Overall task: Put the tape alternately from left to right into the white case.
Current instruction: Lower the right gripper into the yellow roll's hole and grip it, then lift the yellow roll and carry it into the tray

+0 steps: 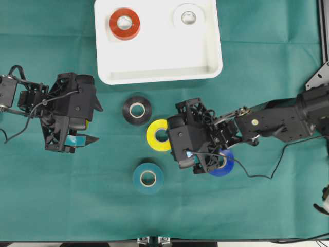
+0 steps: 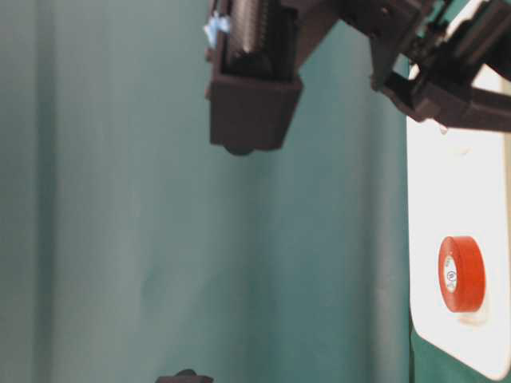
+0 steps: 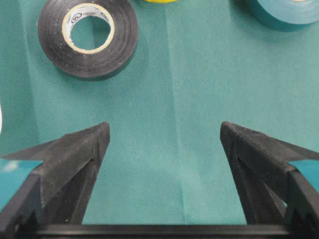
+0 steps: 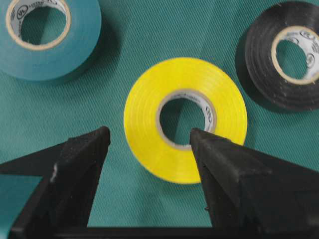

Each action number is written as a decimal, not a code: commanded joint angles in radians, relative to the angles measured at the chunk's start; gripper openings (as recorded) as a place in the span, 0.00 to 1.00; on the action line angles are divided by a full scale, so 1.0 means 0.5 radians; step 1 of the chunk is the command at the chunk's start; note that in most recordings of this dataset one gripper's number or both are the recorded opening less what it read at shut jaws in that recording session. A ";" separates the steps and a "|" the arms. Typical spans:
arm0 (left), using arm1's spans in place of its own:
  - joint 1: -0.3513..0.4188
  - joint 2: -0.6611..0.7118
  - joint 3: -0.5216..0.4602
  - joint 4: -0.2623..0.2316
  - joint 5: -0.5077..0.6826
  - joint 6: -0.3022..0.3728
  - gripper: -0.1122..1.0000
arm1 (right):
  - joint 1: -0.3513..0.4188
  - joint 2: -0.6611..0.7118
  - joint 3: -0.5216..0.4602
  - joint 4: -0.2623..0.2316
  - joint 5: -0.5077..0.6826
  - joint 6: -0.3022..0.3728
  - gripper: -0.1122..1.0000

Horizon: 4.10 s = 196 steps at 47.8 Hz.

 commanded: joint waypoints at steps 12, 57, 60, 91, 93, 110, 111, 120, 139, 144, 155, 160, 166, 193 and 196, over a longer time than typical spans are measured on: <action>-0.006 -0.012 -0.021 -0.003 -0.006 0.000 0.72 | 0.000 0.089 -0.117 -0.003 -0.028 -0.003 0.76; -0.003 -0.012 -0.018 -0.003 -0.006 0.000 0.72 | -0.040 0.233 -0.172 -0.003 -0.015 0.009 0.66; -0.003 -0.012 -0.021 -0.003 -0.006 0.000 0.72 | -0.040 0.227 -0.181 -0.003 -0.012 0.006 0.58; -0.006 -0.012 -0.018 -0.003 -0.006 0.000 0.72 | -0.015 -0.009 -0.181 -0.003 0.003 0.006 0.36; -0.006 -0.012 -0.021 -0.003 -0.006 0.000 0.72 | -0.009 -0.037 -0.181 -0.003 0.006 0.006 0.36; -0.003 -0.012 -0.018 -0.003 -0.006 -0.003 0.72 | 0.006 -0.156 -0.178 -0.003 0.089 0.009 0.36; -0.003 -0.012 -0.018 -0.003 -0.006 -0.003 0.72 | 0.006 -0.160 -0.178 -0.003 0.089 0.009 0.36; -0.003 -0.012 -0.018 -0.003 -0.006 -0.003 0.72 | -0.003 -0.160 -0.178 -0.006 0.092 -0.006 0.36; -0.003 -0.012 -0.018 -0.003 -0.006 0.000 0.72 | -0.255 -0.160 -0.187 -0.144 0.138 -0.006 0.36; -0.003 -0.012 -0.018 -0.003 -0.006 -0.003 0.72 | -0.350 -0.156 -0.187 -0.178 0.138 -0.006 0.36; -0.003 -0.012 -0.018 -0.003 -0.009 -0.003 0.72 | -0.537 -0.156 -0.172 -0.221 0.138 -0.009 0.36; -0.003 -0.012 -0.018 -0.003 -0.006 0.000 0.72 | -0.611 -0.156 -0.160 -0.242 0.138 -0.009 0.36; -0.003 -0.012 -0.015 -0.003 -0.006 -0.003 0.72 | -0.693 -0.150 -0.120 -0.249 0.123 -0.009 0.36; -0.006 -0.012 -0.021 -0.003 -0.006 -0.003 0.72 | -0.779 -0.107 -0.083 -0.249 -0.077 -0.003 0.36; -0.003 -0.012 -0.018 -0.003 -0.006 -0.003 0.72 | -0.776 -0.101 -0.080 -0.249 -0.080 -0.003 0.36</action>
